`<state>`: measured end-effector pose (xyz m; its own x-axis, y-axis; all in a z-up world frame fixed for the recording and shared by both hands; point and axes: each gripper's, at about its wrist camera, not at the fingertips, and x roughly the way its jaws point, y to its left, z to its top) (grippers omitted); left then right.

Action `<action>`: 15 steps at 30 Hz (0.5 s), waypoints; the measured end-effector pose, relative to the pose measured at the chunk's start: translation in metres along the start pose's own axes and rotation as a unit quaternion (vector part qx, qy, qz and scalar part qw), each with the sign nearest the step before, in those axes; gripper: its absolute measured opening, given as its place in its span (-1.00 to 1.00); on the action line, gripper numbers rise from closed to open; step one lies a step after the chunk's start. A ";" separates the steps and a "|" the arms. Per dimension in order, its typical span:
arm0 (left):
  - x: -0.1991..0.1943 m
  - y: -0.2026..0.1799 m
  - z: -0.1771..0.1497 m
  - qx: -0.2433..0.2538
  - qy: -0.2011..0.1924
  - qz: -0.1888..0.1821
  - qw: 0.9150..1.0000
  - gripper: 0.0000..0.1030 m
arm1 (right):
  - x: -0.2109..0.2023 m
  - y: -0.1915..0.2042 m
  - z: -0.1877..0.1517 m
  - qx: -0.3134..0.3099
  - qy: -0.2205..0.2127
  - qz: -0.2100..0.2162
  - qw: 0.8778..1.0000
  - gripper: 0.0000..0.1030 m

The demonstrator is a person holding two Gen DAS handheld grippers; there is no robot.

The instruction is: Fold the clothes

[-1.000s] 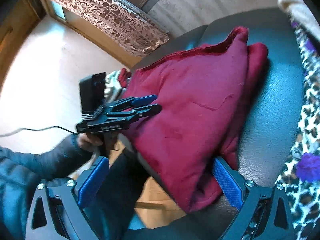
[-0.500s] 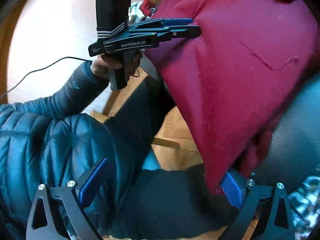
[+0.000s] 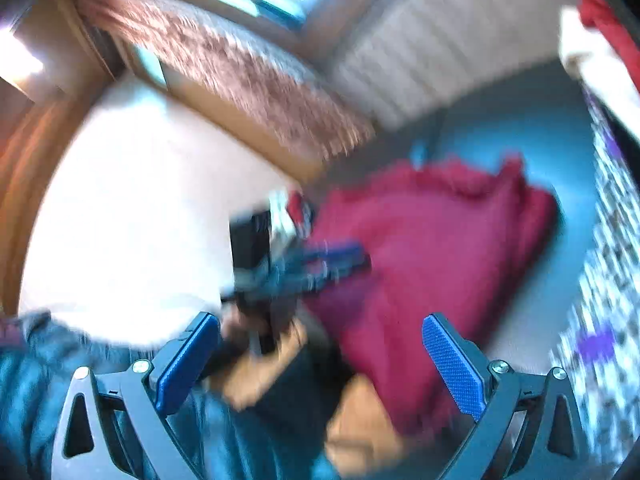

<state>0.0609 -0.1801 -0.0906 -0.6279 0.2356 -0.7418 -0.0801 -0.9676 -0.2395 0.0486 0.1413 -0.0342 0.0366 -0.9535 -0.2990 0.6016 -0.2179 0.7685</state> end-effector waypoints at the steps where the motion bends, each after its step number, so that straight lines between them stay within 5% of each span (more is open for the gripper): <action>1: -0.003 0.006 0.002 -0.008 -0.005 0.005 1.000 0.16 | 0.012 -0.004 0.008 0.011 -0.017 -0.001 1.000 1.00; 5: 0.003 0.041 -0.001 -0.040 -0.006 0.068 0.997 0.16 | 0.072 -0.023 0.027 0.053 -0.075 -0.019 0.996 1.00; 10: 0.008 0.057 -0.028 -0.053 -0.040 0.078 0.995 0.15 | 0.111 -0.059 0.049 0.038 -0.084 -0.220 0.971 1.00; 15: 0.009 0.048 -0.040 -0.067 -0.065 0.098 0.991 0.16 | 0.144 -0.065 0.066 -0.029 -0.035 -0.293 0.955 1.00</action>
<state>0.0827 -0.2210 -0.1340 -0.7159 0.0225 -0.6978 0.1517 -0.9706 -0.1869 -0.0382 0.0044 -0.0901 -0.3721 -0.6836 -0.6279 0.5464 -0.7081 0.4472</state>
